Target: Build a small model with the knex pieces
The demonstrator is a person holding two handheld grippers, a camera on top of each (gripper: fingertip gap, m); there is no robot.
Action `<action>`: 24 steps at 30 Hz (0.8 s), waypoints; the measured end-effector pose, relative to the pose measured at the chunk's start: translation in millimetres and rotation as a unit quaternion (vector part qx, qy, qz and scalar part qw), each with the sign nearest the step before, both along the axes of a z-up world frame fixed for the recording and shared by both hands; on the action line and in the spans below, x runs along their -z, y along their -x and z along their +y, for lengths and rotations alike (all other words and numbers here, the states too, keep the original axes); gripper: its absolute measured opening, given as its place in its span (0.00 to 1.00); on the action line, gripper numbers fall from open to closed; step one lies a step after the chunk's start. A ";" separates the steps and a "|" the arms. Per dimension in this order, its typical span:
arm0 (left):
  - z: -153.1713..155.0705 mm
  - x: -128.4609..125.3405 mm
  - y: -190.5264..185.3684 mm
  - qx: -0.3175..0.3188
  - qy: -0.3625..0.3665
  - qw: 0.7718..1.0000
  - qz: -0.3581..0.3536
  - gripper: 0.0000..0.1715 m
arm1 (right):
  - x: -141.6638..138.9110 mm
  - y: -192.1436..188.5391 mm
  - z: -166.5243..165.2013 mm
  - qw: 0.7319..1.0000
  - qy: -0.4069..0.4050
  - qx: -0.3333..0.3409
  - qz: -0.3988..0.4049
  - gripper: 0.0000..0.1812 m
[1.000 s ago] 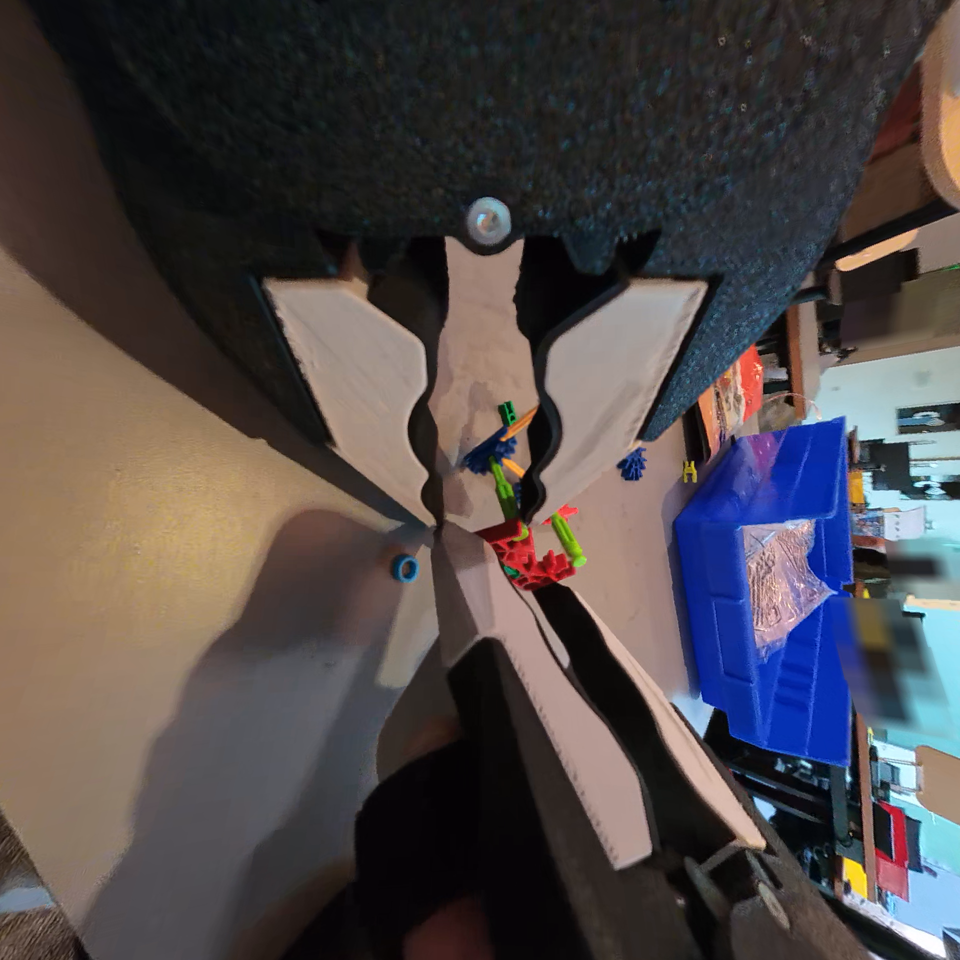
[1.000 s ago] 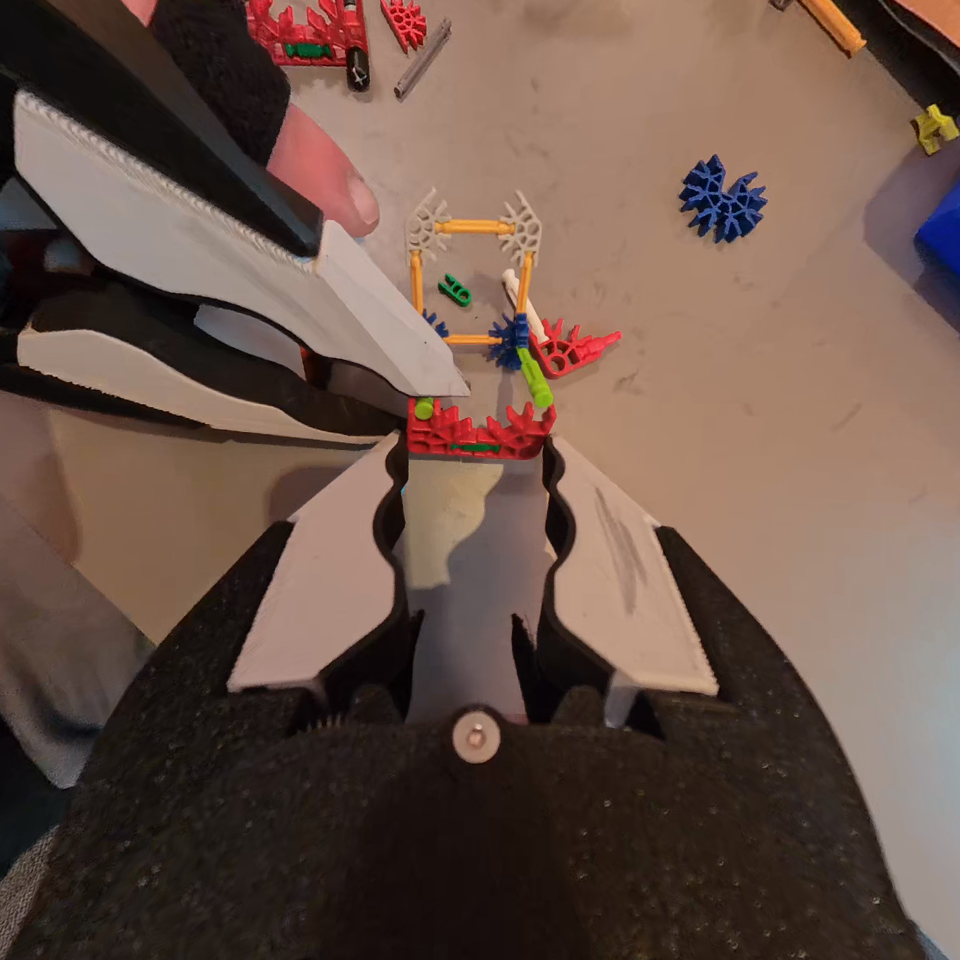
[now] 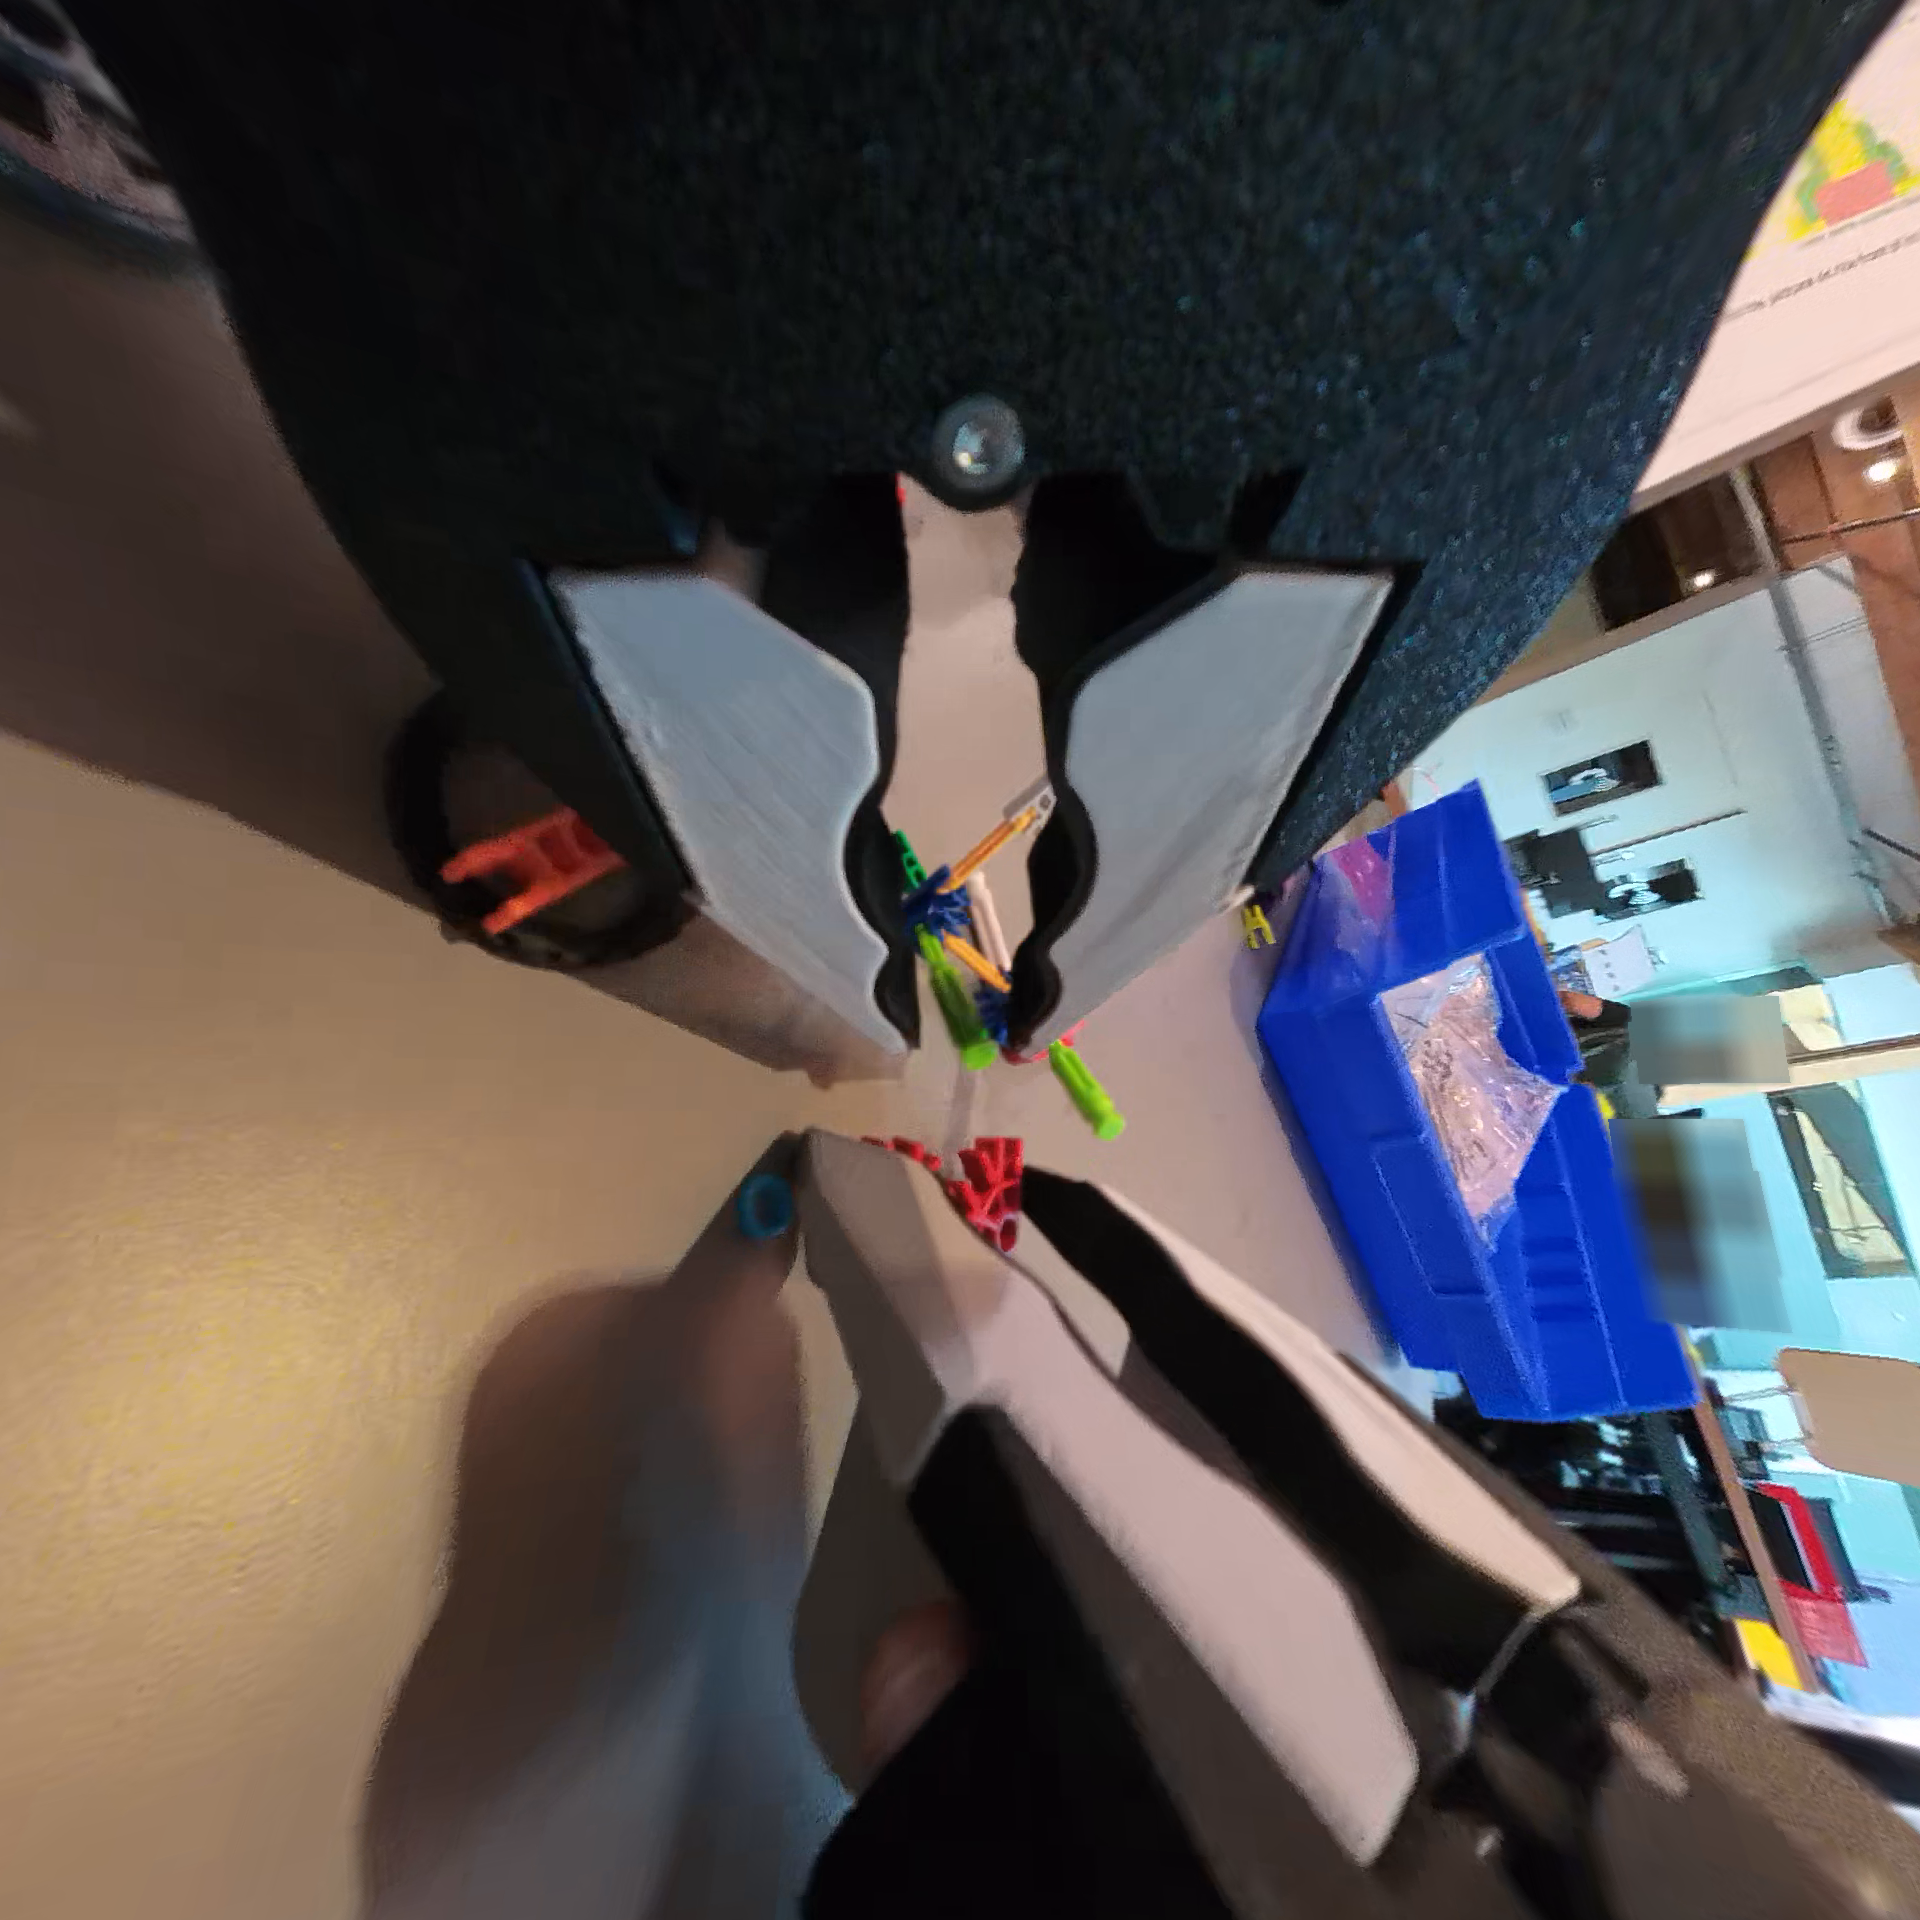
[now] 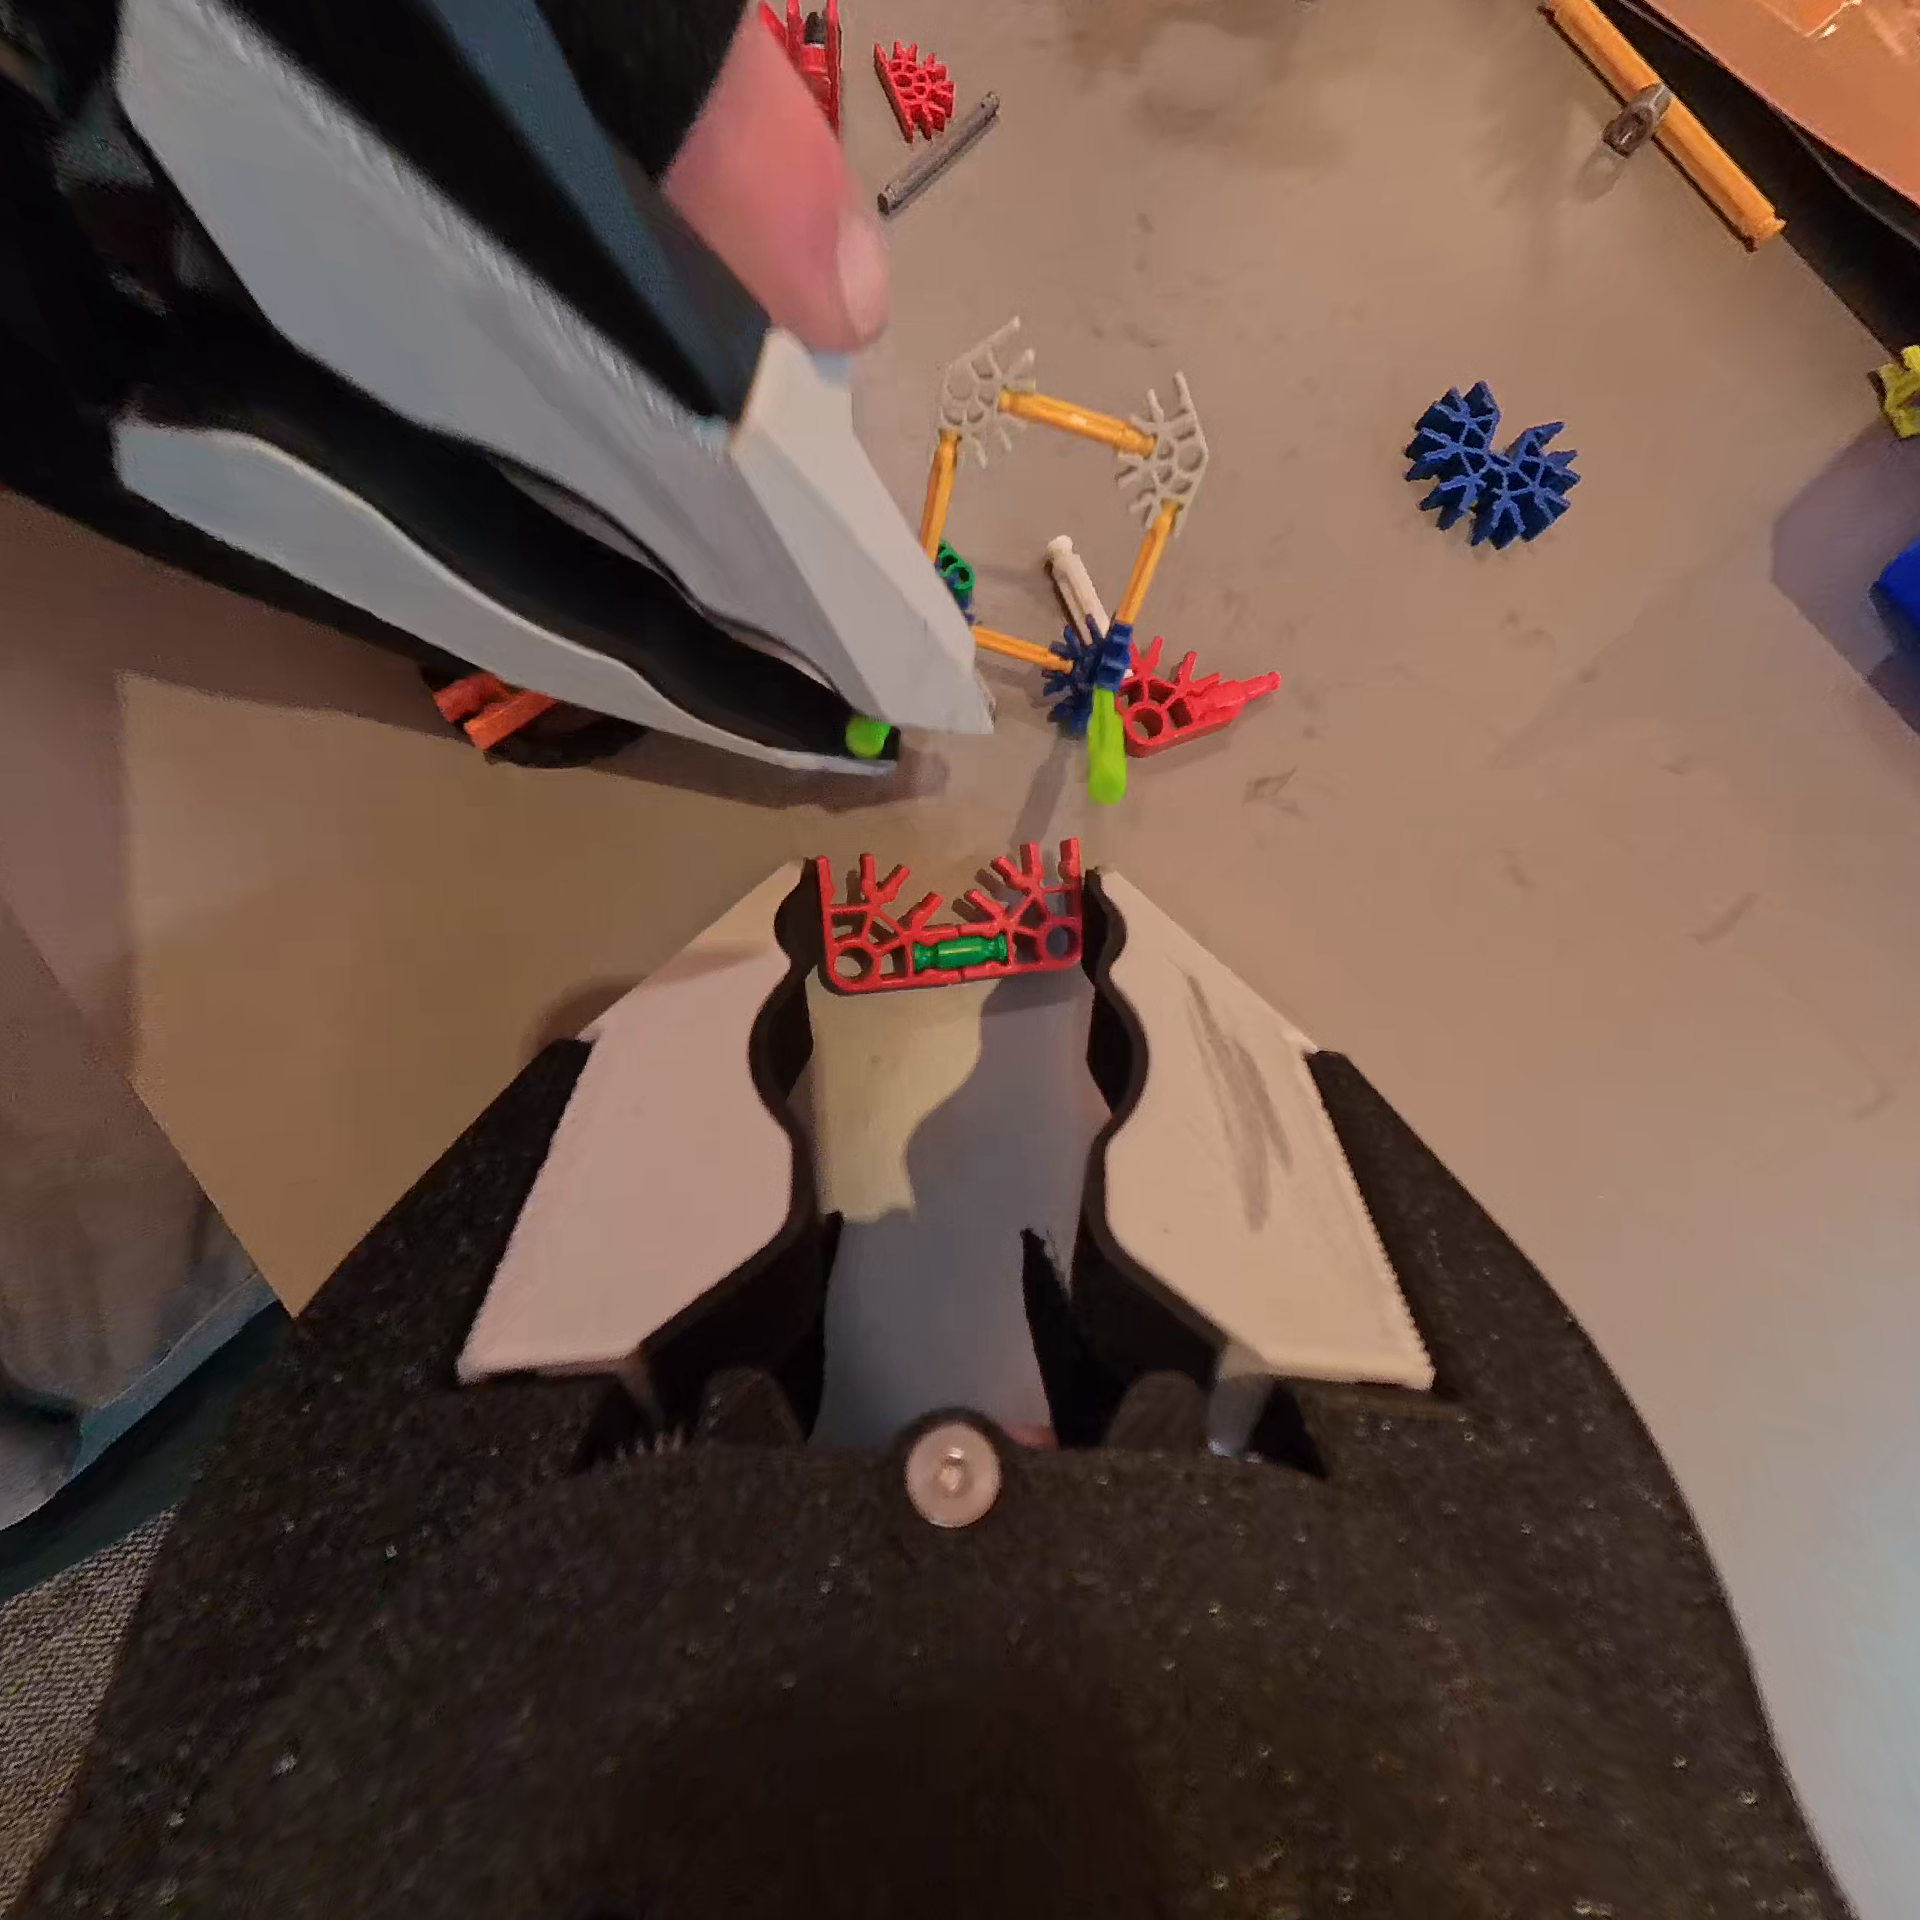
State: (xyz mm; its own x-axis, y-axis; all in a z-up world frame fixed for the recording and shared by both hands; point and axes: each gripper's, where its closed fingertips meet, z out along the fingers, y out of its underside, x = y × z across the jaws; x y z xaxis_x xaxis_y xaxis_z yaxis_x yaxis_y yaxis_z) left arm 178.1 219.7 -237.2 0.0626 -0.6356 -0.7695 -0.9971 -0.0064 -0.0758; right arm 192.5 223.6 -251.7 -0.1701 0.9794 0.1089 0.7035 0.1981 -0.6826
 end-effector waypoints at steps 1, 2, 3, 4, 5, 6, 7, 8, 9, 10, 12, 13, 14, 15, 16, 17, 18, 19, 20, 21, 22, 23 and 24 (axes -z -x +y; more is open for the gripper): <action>-1.7 -3.1 1.0 -0.003 0.004 1.000 -0.012 0.11 | 0.0 -0.4 0.6 1.000 -0.001 0.000 0.000 0.27; -2.1 -9.6 0.9 0.000 -0.003 1.000 -0.030 0.13 | -0.1 -0.9 0.9 1.000 -0.002 0.000 0.000 0.27; -3.4 -14.2 0.6 0.000 -0.002 0.999 -0.047 0.14 | 0.0 -1.0 0.9 1.000 -0.002 -0.001 0.001 0.27; -5.0 -15.5 0.9 -0.001 0.007 0.998 -0.058 0.17 | 0.0 -1.0 0.9 1.000 -0.002 -0.001 0.000 0.27; -5.1 -17.6 2.4 -0.004 0.009 0.998 -0.065 0.17 | 0.2 -1.1 0.8 1.000 -0.001 -0.001 -0.001 0.27; -5.5 -19.6 4.0 -0.004 0.011 0.997 -0.071 0.17 | 0.2 -1.0 0.9 1.000 0.001 0.000 -0.002 0.27; -6.2 -21.2 7.5 -0.009 0.018 0.996 -0.082 0.18 | 0.2 -0.7 1.4 1.000 0.002 0.003 -0.002 0.27; -4.4 -26.9 12.9 -0.018 0.013 0.995 -0.099 0.18 | 0.2 -0.5 1.9 1.000 0.003 0.006 -0.002 0.27; -2.9 -33.4 19.9 -0.031 0.007 0.992 -0.120 0.18 | 0.2 -0.5 2.3 1.000 0.003 0.009 -0.001 0.27; -4.7 -36.0 27.5 -0.042 0.016 0.989 -0.140 0.18 | 0.2 -0.7 2.7 1.000 0.003 0.011 0.001 0.27; -7.5 -42.8 43.6 -0.064 0.023 0.981 -0.181 0.19 | 0.0 -1.8 3.4 1.000 0.006 0.013 0.002 0.27; -9.6 -43.2 50.8 -0.076 0.034 0.976 -0.202 0.19 | -0.9 -2.1 3.5 1.000 0.009 0.014 0.004 0.27; -13.4 -38.9 57.4 -0.088 0.057 0.970 -0.218 0.19 | -1.9 -1.8 3.1 1.000 0.013 0.013 0.007 0.27; -14.6 -35.3 64.0 -0.096 0.069 0.966 -0.228 0.19 | -2.8 -1.0 2.4 1.000 0.017 0.011 0.009 0.27; -12.6 -35.4 68.7 -0.100 0.063 0.964 -0.238 0.19 | -3.1 0.0 1.5 1.000 0.018 0.009 0.008 0.27; -13.8 -33.6 68.9 -0.100 0.072 0.960 -0.252 0.19 | -2.5 0.8 1.1 1.000 0.016 0.007 0.004 0.27; -15.2 -31.7 68.4 -0.101 0.083 0.956 -0.261 0.19 | -3.0 2.4 1.9 1.000 0.010 0.007 0.005 0.27; -14.2 -32.6 69.8 -0.103 0.078 0.956 -0.264 0.19 | -4.9 4.6 3.0 1.000 0.008 0.011 0.009 0.27; -14.7 -33.5 69.7 -0.102 0.080 0.954 -0.271 0.19 | -7.2 6.4 2.3 1.000 0.012 0.012 0.014 0.27; -16.6 -33.1 68.3 -0.102 0.091 0.950 -0.281 0.19 | -10.6 8.4 0.0 0.999 0.020 0.009 0.022 0.27; -17.4 -33.5 68.0 -0.102 0.094 0.948 -0.287 0.19 | -14.4 10.4 -2.3 0.999 0.028 0.007 0.032 0.27; -17.8 -35.0 67.3 -0.100 0.092 0.947 -0.292 0.19 | -17.8 12.3 -4.0 0.999 0.033 0.005 0.041 0.27; -20.4 -35.6 63.6 -0.094 0.101 0.943 -0.302 0.19 | -19.9 13.5 -5.3 0.998 0.035 0.002 0.047 0.27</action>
